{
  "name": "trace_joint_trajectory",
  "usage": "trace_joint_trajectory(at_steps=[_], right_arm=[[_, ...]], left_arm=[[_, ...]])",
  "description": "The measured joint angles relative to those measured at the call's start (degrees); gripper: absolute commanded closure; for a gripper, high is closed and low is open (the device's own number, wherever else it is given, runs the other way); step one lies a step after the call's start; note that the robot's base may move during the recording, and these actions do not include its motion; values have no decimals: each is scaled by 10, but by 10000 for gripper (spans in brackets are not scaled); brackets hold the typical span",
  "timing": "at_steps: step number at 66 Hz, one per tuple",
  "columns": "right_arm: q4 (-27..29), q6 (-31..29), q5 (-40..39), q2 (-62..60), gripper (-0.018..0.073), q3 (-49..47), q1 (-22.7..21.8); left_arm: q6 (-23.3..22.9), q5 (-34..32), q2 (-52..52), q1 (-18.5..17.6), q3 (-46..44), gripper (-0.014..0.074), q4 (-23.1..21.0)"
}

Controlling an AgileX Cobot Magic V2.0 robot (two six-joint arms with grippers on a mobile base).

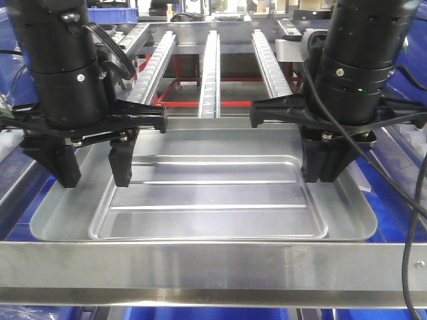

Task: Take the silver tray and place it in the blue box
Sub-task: 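Open both grippers wider and position them around the tray rims, then close both grippers on the opposite side rims of the tray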

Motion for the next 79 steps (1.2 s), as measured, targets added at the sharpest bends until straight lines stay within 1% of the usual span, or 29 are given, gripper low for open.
trace_joint_trajectory(at_steps=[2, 7, 9, 46, 65, 79], right_arm=[[0, 0, -1, 0, 230, 0, 0], [0, 0, -6, 0, 145, 0, 0], [0, 0, -6, 0, 128, 0, 0], [0, 0, -7, 20, 134, -1, 0], [1, 0, -17, 39, 134, -1, 0], [1, 0, -21, 44, 134, -2, 0]], left_arm=[[0, 0, 0, 0, 0, 278, 0], [0, 2, 0, 0, 0, 279, 0], [0, 2, 0, 0, 0, 279, 0], [0, -1, 1, 0, 0, 279, 0], [0, -13, 34, 0, -2, 279, -6], [0, -21, 37, 0, -4, 279, -7]])
